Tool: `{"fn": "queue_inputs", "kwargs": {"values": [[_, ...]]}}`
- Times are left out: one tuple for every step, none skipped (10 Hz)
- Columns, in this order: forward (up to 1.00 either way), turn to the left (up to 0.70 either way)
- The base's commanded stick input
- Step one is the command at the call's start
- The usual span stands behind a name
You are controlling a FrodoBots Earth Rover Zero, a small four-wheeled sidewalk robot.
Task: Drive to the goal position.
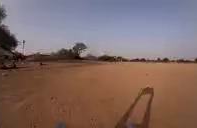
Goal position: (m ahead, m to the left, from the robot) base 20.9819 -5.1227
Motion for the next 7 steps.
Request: {"fn": "queue_inputs", "kwargs": {"values": [[0.7,0.0],[0.7,0.0],[0.7,0.0],[0.7,0.0],[0.7,0.0],[0.7,0.0],[0.7,0.0]]}}
